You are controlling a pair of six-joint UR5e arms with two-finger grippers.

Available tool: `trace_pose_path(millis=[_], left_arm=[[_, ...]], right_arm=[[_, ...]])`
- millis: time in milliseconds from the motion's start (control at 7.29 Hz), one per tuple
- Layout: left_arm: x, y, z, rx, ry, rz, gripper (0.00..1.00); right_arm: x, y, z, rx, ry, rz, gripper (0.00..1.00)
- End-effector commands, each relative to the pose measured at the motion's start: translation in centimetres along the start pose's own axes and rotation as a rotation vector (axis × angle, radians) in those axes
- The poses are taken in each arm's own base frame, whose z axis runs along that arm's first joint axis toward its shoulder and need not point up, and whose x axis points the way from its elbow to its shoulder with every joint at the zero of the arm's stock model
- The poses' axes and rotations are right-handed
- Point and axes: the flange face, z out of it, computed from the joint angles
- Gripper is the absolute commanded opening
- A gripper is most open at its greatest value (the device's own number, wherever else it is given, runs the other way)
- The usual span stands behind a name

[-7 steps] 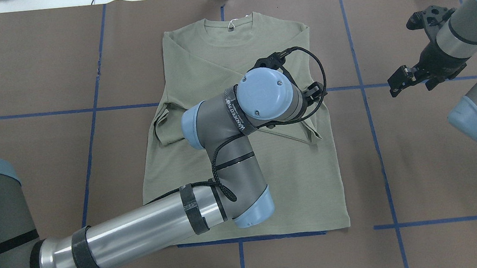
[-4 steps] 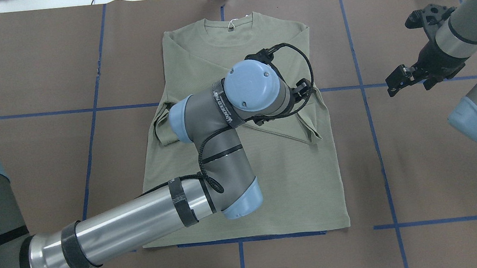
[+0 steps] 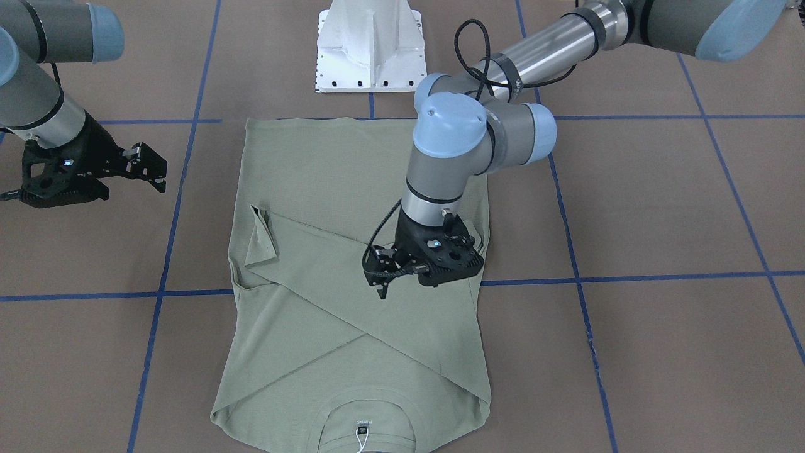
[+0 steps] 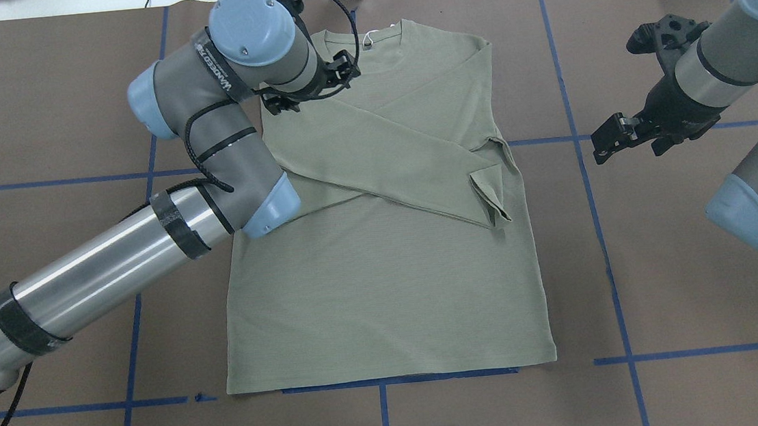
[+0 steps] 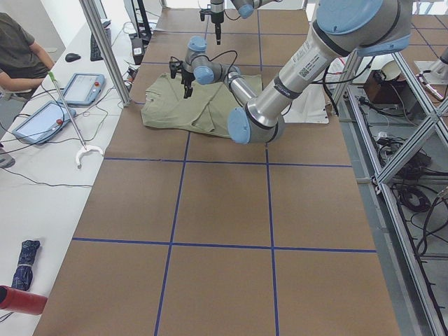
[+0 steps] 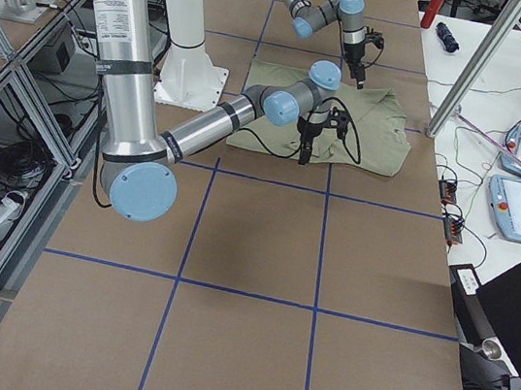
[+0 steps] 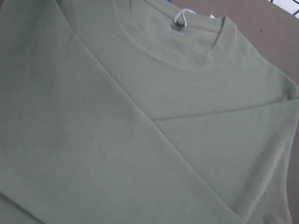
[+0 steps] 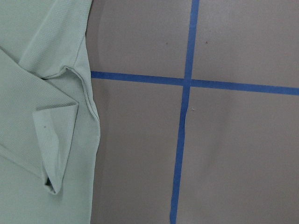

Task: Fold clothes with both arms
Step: 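Release the sleeve and raise the left gripper away from the shirt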

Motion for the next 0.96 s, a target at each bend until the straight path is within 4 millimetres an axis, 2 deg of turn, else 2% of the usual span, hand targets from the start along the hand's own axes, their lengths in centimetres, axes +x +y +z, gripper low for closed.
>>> trace_pose_path(millis=[0, 137, 274, 411, 548, 685, 822], left_arm=[[-5.5, -7.3, 4.6, 0.133, -0.042, 0.025, 1.00], [-7.9, -8.8, 7.1, 0.167, -0.050, 0.037, 0.99], [-8.9, -9.4, 8.0, 0.200, -0.079, 0.040, 0.97], [-8.9, -9.4, 8.6, 0.199, -0.087, 0.040, 0.91], [-7.8, -9.5, 8.8, 0.205, -0.061, 0.044, 0.86], [-7.6, -9.8, 9.6, 0.206, -0.053, 0.045, 0.83], [-8.0, -9.9, 10.1, 0.211, -0.032, 0.049, 0.78]], right_arm=[[0.0, 0.0, 0.0, 0.003, -0.004, -0.003, 1.00], [0.0, 0.0, 0.0, 0.003, -0.004, -0.001, 1.00], [-0.1, 0.0, 0.1, 0.001, -0.003, -0.001, 1.00], [-0.1, 0.0, 0.1, 0.002, -0.004, -0.002, 1.00], [0.0, -0.1, 0.2, -0.001, -0.001, -0.001, 1.00], [0.1, -0.1, 0.4, -0.003, 0.000, 0.001, 1.00], [0.1, -0.1, 0.4, -0.003, 0.000, 0.001, 1.00]])
